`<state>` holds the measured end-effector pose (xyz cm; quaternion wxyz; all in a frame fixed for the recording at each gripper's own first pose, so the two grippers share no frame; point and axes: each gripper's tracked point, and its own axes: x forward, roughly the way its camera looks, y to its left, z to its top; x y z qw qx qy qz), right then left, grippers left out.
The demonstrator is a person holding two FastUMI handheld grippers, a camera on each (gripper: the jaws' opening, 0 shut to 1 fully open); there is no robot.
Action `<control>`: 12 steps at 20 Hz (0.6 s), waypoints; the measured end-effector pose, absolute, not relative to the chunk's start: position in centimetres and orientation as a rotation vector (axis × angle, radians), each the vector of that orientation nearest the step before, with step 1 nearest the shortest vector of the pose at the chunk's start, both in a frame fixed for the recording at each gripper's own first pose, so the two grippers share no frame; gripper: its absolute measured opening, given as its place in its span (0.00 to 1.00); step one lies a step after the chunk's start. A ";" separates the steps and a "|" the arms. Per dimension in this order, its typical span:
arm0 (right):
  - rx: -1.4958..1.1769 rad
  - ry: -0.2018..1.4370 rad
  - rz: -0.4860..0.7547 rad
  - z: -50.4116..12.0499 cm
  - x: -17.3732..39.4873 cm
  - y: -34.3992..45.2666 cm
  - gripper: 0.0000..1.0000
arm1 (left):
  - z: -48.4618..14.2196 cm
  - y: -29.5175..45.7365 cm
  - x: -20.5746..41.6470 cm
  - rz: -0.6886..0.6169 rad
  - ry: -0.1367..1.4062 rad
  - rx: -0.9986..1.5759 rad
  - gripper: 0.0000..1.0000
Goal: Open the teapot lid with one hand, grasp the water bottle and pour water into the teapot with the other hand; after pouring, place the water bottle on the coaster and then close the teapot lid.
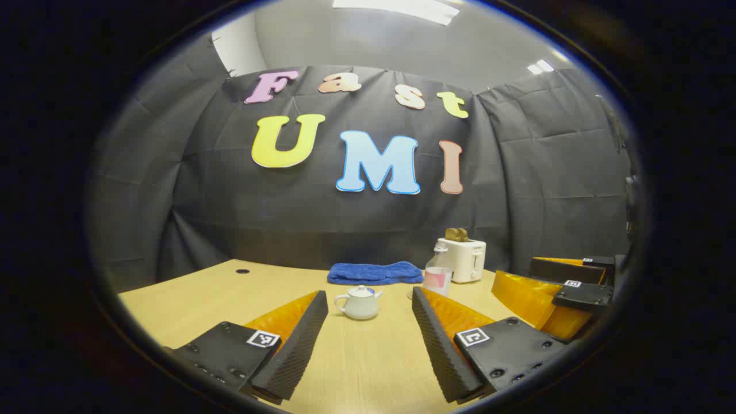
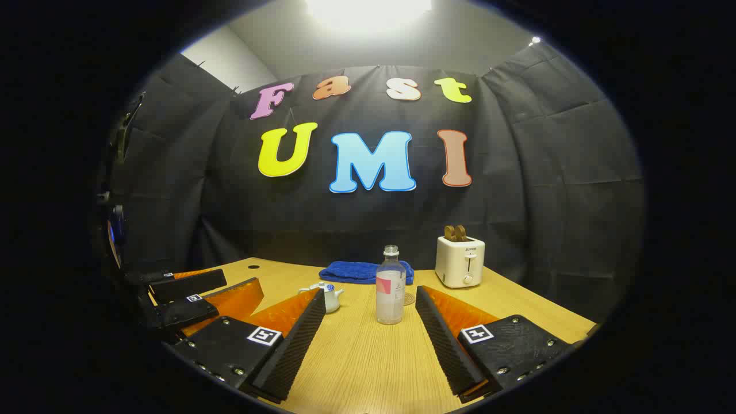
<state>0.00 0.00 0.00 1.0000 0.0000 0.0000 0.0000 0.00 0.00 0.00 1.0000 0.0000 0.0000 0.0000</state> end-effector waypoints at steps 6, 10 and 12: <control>0.002 0.005 0.014 -0.2 0.1 0.1 0.98 | -0.1 -0.4 0.2 -0.004 0.008 0.002 0.96; 0.008 0.008 0.019 -0.4 0.2 -0.1 0.98 | -0.3 -0.6 0.6 -0.009 0.013 -0.018 0.96; 0.011 0.011 0.018 -0.5 0.3 -0.3 0.98 | -0.5 -0.5 0.7 -0.006 0.018 -0.020 0.96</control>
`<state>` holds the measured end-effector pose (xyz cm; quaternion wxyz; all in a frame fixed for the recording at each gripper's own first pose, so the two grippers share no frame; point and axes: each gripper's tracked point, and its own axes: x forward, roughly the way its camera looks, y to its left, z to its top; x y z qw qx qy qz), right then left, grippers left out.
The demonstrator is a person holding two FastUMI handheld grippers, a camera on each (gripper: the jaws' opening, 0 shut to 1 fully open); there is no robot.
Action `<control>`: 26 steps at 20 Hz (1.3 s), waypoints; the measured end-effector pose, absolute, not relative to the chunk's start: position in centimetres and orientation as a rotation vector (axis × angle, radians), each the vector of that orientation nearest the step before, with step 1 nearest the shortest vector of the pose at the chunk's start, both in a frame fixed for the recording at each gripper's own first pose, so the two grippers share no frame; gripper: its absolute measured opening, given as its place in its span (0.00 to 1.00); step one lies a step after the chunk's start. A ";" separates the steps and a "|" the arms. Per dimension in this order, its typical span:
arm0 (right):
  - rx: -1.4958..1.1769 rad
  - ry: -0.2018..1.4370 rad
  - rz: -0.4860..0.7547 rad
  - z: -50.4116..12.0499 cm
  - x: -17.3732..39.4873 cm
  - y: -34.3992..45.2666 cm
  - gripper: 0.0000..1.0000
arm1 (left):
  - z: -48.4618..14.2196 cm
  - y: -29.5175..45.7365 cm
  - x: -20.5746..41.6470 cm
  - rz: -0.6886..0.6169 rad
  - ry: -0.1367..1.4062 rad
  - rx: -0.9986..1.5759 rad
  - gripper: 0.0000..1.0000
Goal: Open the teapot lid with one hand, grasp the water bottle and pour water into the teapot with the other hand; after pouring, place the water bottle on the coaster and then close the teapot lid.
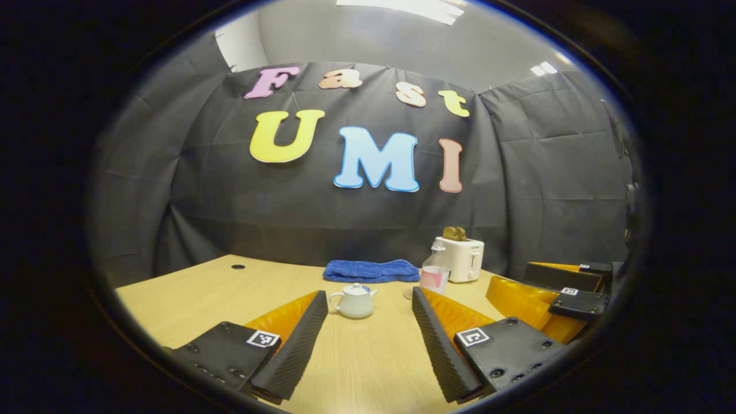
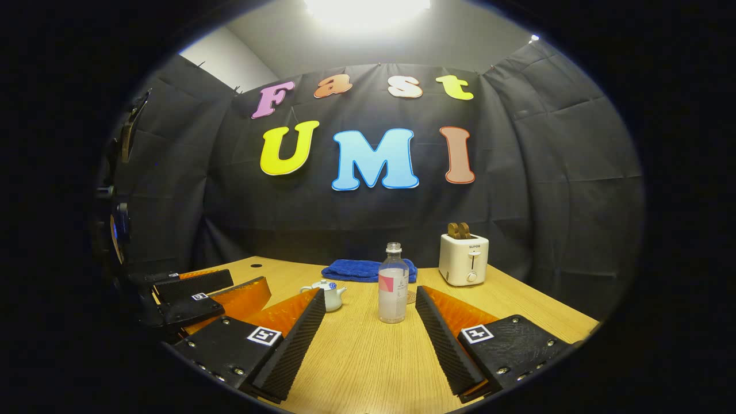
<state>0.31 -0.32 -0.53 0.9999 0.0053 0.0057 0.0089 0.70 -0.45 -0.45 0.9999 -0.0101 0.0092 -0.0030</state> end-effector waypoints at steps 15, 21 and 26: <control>0.009 0.026 0.018 -1.3 3.0 -1.5 0.98 | -1.3 -0.9 3.5 -0.021 0.048 -0.027 0.96; -0.006 0.029 0.018 -0.6 5.7 -1.7 0.98 | -2.0 -0.8 7.3 -0.063 0.074 -0.049 0.96; -0.032 0.055 0.011 -0.7 8.4 -1.6 0.98 | -3.1 0.3 11.0 -0.081 0.104 -0.029 0.96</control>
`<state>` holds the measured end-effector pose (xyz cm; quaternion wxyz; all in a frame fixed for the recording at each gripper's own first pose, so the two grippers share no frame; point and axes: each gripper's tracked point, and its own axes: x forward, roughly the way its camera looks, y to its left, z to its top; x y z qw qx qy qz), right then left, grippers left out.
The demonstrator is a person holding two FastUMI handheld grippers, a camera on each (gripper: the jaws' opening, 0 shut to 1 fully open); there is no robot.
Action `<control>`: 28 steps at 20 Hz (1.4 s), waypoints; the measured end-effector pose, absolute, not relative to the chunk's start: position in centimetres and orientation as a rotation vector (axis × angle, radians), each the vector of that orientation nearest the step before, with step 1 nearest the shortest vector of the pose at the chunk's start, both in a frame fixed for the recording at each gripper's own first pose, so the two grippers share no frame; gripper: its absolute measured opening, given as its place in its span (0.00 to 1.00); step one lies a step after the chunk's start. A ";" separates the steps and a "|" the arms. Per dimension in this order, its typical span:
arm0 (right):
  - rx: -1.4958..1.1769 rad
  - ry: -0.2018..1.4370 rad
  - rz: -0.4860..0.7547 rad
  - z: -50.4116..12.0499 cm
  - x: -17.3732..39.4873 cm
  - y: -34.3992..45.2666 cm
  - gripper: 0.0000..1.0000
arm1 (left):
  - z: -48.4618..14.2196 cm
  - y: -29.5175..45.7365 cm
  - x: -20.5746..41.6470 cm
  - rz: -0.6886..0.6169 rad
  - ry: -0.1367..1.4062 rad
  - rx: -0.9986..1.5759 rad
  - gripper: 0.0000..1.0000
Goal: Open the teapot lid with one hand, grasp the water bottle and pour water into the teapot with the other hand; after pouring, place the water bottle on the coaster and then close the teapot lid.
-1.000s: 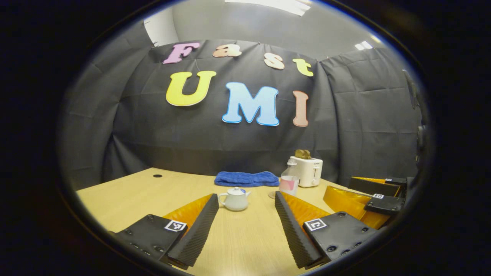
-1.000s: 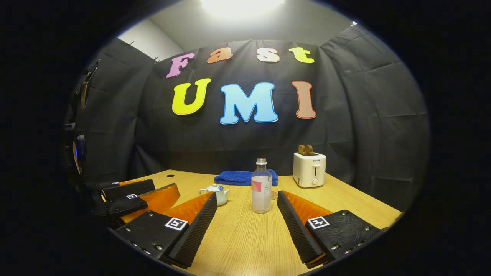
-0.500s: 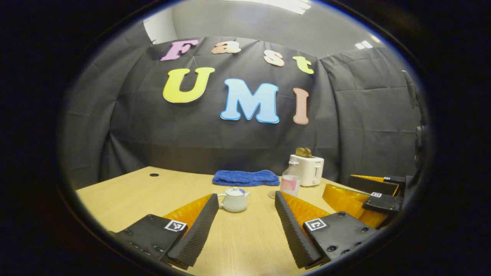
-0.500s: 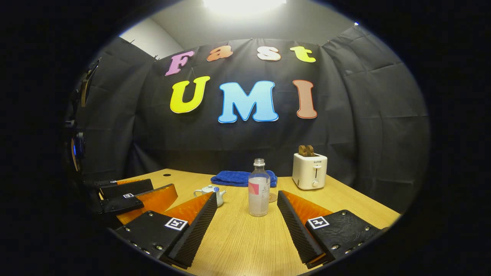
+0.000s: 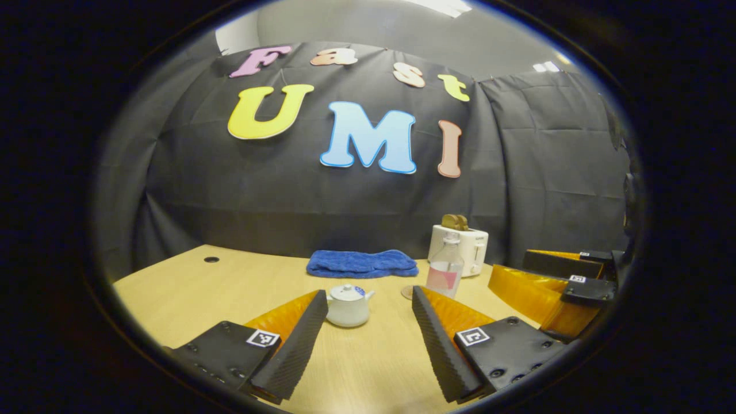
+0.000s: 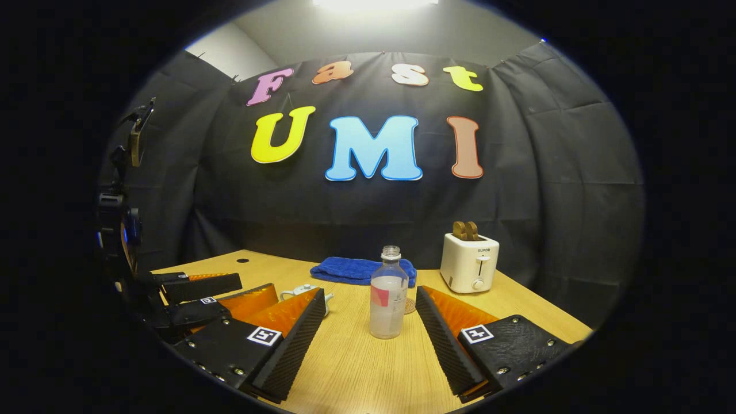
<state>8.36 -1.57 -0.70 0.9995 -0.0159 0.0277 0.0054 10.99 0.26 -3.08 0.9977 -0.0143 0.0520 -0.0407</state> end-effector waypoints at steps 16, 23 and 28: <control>0.001 0.179 -0.081 -3.5 18.7 -4.4 0.98 | -4.9 0.7 21.5 -0.137 0.144 0.031 0.96; -0.007 0.235 -0.082 -6.4 21.6 -4.3 0.98 | -6.7 1.6 26.8 -0.145 0.166 0.055 0.96; -0.003 0.274 -0.060 -8.5 22.3 -3.8 0.98 | -9.7 1.3 28.4 -0.156 0.216 0.072 0.96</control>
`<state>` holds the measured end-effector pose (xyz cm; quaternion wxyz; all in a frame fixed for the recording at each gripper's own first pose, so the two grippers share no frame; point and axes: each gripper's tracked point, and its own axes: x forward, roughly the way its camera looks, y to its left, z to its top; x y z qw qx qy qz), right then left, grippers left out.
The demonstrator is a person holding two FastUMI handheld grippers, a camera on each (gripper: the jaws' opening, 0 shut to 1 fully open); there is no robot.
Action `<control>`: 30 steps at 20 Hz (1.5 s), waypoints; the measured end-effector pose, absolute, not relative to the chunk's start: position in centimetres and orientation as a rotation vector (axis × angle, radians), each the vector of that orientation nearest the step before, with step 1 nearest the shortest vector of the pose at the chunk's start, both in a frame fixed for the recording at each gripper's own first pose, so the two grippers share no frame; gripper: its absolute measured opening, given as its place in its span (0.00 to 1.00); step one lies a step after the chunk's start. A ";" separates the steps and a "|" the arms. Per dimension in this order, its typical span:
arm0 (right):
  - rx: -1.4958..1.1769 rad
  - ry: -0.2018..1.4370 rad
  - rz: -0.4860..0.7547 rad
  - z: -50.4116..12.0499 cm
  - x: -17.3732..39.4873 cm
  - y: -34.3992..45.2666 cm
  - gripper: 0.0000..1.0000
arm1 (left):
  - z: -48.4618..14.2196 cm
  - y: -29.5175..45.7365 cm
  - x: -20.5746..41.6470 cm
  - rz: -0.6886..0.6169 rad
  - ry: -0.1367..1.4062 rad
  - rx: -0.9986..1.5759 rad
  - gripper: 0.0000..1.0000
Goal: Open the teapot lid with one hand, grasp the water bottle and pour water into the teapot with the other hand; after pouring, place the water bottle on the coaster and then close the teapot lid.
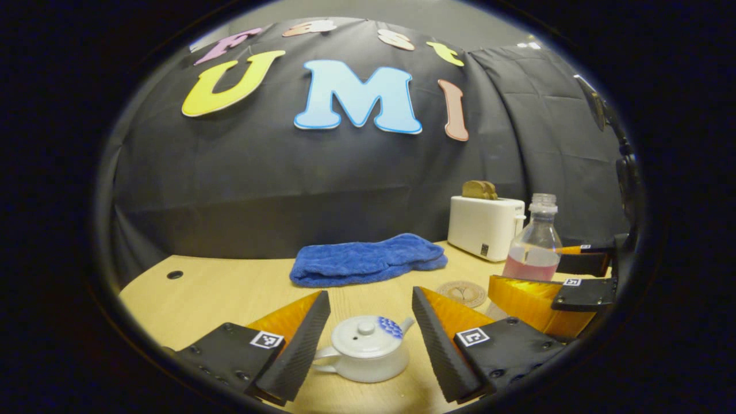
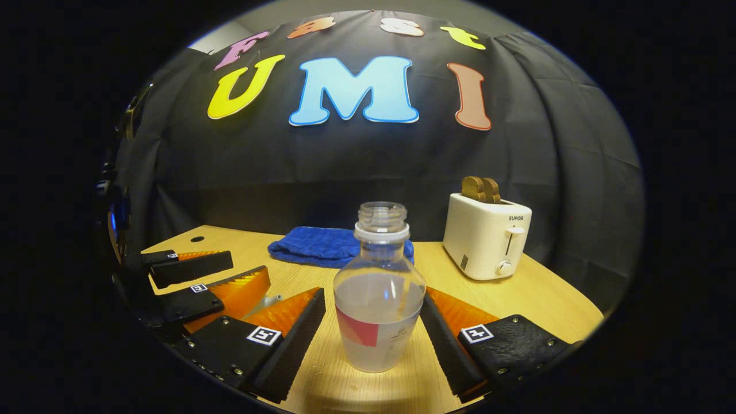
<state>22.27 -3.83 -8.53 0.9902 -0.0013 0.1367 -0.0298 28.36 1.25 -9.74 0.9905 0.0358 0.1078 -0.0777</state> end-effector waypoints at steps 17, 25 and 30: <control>0.048 0.320 -0.053 -10.1 21.7 -3.7 0.98 | -10.9 1.8 28.5 -0.110 0.226 0.131 0.53; 0.055 0.333 -0.047 -10.5 21.8 -3.6 0.98 | -10.3 2.1 28.3 -0.093 0.200 0.115 0.31; 0.060 0.345 -0.048 -11.0 21.8 -3.6 0.98 | -10.3 2.0 28.3 -0.107 0.191 0.096 0.17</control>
